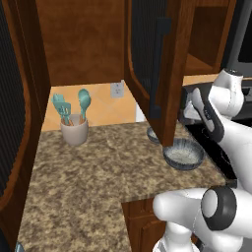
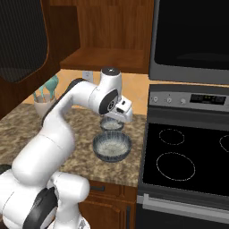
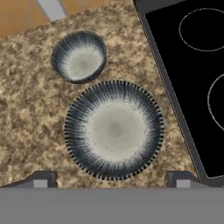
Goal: Pick up the bowls on the counter and stack them on top of one another in the open cabinet. Place the smaller bowl on top of the larger bowl.
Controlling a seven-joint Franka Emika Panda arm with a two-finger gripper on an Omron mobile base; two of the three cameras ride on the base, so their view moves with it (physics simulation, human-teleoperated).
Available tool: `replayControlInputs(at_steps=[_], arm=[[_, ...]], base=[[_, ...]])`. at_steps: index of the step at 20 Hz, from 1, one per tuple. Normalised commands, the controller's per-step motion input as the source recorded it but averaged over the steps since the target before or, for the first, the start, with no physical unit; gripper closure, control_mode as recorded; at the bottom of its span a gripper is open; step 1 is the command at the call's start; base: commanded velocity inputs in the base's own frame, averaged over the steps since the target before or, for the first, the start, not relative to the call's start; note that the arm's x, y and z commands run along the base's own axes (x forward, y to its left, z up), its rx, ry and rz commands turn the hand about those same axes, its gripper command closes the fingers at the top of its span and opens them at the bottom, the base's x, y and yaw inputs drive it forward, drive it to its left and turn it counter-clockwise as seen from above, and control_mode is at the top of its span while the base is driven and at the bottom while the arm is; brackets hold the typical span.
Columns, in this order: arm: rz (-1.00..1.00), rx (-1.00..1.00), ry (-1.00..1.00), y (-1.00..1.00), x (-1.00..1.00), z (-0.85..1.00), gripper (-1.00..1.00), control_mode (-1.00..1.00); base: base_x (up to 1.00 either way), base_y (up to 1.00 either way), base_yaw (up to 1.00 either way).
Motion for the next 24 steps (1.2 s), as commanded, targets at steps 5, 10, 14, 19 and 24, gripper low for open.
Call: replayControlInputs(at_steps=[5,10,14,19,24], arm=[[0.0,-0.03,0.0,-0.17,0.94,-0.45,-1.0,-1.0],[0.03,-0.09,0.02,0.0,0.71,-0.48,-1.0,-1.0],[0.01,0.0,0.0,-0.06,0.51,-0.16,-1.0,-1.0],[0.17,0.0,0.01,-0.04,0.37,-0.45,-1.0,-1.0],[0.19,0.0,0.01,-0.01,0.44,-0.38,-1.0,-1.0]], base=[[0.0,0.0,0.0],[0.0,0.0,0.0],[0.0,0.0,0.0],[0.0,0.0,0.0],[0.0,0.0,0.0]])
